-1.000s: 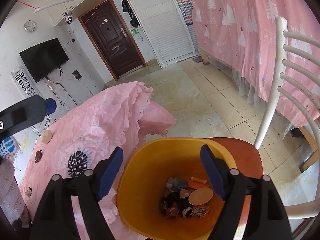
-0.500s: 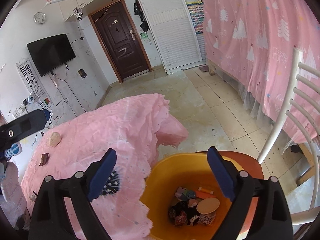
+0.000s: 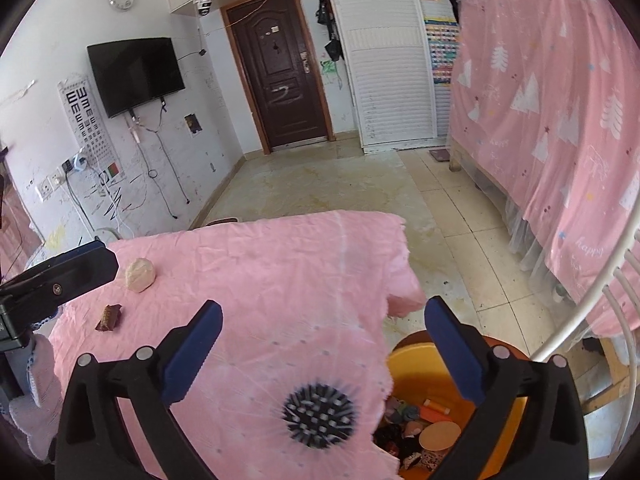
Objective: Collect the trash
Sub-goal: 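Move both open tools back over the remaining packet and cream pad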
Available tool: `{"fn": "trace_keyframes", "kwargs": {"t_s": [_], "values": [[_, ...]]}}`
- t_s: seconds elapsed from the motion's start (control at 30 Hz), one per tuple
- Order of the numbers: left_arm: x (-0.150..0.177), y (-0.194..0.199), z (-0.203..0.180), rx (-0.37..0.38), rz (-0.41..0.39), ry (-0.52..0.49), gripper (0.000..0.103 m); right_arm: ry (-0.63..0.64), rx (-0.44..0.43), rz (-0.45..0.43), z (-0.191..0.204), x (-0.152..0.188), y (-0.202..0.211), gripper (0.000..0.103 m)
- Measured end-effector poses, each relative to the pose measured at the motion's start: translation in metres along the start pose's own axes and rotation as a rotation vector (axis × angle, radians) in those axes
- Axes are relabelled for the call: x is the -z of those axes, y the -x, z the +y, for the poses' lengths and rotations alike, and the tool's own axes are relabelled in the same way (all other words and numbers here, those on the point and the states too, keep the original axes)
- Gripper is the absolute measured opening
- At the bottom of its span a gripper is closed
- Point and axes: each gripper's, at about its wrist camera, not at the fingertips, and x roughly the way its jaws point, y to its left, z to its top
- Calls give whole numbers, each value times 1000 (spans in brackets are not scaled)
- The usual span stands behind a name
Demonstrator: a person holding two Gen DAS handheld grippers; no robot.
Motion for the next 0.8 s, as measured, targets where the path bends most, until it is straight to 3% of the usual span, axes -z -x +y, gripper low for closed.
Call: {"fn": "trace_keyframes", "kwargs": {"t_s": [0.4, 0.8], "values": [[16, 20, 83, -93, 6, 131, 90, 128, -69, 49, 83, -23, -42, 92], [44, 19, 150, -157, 79, 212, 92, 203, -140, 102, 144, -38, -82, 92]]}}
